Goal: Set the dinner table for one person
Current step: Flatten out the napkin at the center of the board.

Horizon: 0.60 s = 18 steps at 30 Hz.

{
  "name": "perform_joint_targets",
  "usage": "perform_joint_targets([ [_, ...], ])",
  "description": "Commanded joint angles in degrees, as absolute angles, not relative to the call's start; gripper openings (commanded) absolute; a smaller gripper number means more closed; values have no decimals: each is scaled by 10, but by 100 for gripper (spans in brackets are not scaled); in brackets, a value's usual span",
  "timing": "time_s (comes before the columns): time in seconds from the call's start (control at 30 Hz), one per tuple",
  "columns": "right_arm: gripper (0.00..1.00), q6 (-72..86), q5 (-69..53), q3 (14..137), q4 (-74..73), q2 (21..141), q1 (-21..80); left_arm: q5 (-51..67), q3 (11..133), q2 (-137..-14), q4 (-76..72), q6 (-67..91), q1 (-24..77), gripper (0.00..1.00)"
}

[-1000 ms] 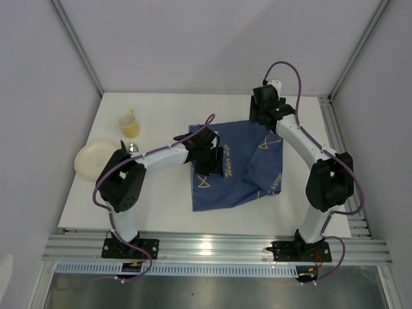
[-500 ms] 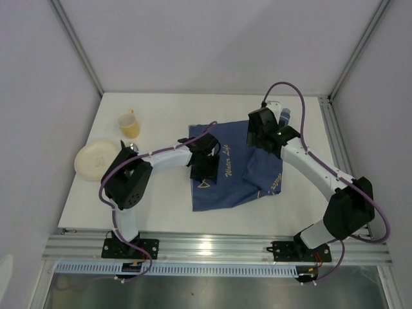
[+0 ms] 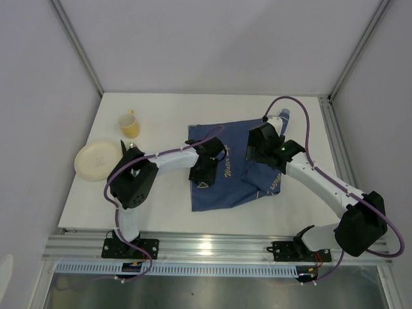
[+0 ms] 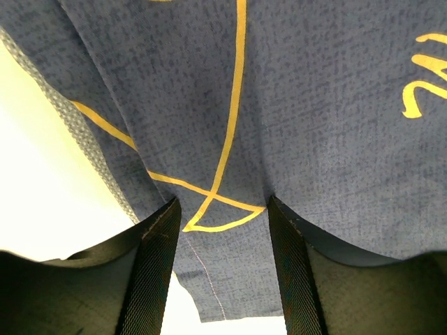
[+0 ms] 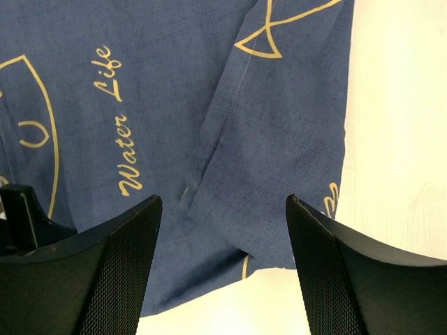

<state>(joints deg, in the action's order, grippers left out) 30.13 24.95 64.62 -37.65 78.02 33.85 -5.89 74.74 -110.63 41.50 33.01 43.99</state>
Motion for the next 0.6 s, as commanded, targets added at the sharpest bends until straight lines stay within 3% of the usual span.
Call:
perform_joint_targets([
  [0.0, 76, 323, 247, 649, -374, 779, 347, -83, 713, -1129, 464, 339, 440, 58],
  [0.43, 75, 339, 189, 623, -363, 815, 365, -50, 571, -1059, 435, 381, 386, 58],
  [0.57, 75, 341, 164, 613, -363, 844, 393, -94, 572, -1038, 450, 393, 367, 58],
])
